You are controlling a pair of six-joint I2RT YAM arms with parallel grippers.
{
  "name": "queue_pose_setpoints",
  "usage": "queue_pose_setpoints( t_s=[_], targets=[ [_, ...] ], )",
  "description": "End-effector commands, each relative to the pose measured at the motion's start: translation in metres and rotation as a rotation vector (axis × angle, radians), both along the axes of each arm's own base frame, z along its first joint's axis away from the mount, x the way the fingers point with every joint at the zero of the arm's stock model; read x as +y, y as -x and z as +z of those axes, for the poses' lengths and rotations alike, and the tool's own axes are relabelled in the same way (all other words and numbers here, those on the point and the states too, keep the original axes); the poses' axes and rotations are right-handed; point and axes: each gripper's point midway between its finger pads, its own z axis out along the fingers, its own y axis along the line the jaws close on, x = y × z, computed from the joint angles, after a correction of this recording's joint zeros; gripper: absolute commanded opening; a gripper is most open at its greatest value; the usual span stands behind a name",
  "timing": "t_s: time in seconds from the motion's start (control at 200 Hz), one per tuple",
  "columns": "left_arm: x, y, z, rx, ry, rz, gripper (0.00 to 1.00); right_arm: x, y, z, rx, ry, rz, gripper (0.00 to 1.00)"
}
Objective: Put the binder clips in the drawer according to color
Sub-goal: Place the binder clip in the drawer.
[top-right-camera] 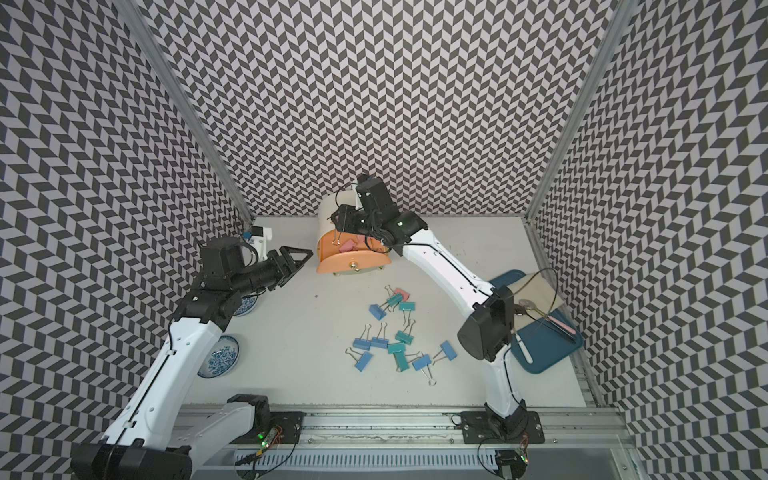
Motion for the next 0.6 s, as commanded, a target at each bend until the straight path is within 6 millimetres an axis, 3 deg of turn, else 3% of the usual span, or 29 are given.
queue_pose_setpoints(
  t_s=[0.0, 0.215, 0.596],
  targets=[
    [0.005, 0.004, -0.001, -0.012, -0.017, 0.011, 0.64, 0.007, -0.005, 0.017, -0.077, -0.027, 0.009, 0.57],
    [0.005, 0.003, -0.001, -0.011, -0.017, 0.010, 0.64, 0.007, -0.001, 0.028, -0.112, -0.027, 0.032, 0.69],
    [0.005, 0.001, 0.003, -0.016, -0.022, 0.009, 0.64, -0.014, -0.003, 0.066, -0.200, -0.056, -0.011, 0.70]
  ],
)
